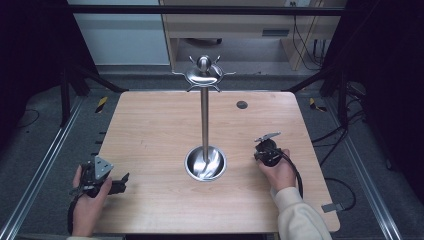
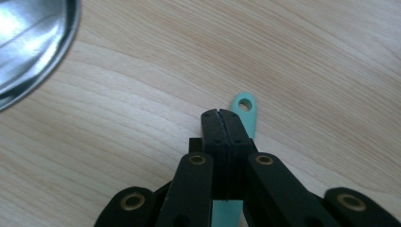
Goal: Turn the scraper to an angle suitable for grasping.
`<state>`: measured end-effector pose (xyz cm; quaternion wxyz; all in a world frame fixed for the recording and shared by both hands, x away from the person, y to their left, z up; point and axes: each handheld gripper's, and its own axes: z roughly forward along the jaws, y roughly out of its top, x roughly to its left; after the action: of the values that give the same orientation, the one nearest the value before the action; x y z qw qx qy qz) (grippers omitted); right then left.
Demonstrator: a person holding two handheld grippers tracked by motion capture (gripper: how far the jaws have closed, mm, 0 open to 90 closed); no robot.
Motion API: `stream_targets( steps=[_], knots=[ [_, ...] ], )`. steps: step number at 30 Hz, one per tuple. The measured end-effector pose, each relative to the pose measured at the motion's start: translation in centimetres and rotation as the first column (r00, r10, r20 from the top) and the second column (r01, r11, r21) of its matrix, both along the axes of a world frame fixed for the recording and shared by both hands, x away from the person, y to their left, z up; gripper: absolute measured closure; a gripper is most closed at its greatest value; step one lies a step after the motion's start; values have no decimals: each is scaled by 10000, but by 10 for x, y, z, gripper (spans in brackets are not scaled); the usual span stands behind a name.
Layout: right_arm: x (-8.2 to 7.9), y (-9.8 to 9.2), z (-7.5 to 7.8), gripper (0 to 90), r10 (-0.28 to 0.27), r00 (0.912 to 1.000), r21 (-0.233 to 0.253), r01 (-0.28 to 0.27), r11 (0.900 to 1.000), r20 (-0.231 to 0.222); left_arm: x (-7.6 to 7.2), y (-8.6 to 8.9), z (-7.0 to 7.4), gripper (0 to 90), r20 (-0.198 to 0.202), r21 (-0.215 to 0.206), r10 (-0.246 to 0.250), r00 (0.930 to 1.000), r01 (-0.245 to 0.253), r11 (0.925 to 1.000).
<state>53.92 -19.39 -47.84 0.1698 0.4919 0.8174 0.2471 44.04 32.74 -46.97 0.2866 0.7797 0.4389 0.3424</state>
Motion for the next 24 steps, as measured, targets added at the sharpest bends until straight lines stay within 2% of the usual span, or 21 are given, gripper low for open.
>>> stream_targets(
  steps=[8, 13, 18, 24],
  knots=[
    [1, -20, 1, 900, -995, 9950, 218, 996, 9948, -93, 0, -1, 0, 29, 11, 7, -5, 10000, 5, 10000],
    [-2, -24, 9, 898, -1111, 9936, 655, 1095, 9918, 218, 0, -1, 0, 29, 16, 33, -1, 10000, 1, 10000],
    [-4, -29, 14, 871, -1456, 9890, 636, 1438, 9876, 247, 0, -1, 0, 29, 18, 43, -11, 10000, 11, 10000],
    [-4, -28, 14, 777, -1674, 9859, 462, 1668, 9849, 75, 0, -1, -1, 29, 8, 33, -8, 10000, 8, 10000]
  ],
)
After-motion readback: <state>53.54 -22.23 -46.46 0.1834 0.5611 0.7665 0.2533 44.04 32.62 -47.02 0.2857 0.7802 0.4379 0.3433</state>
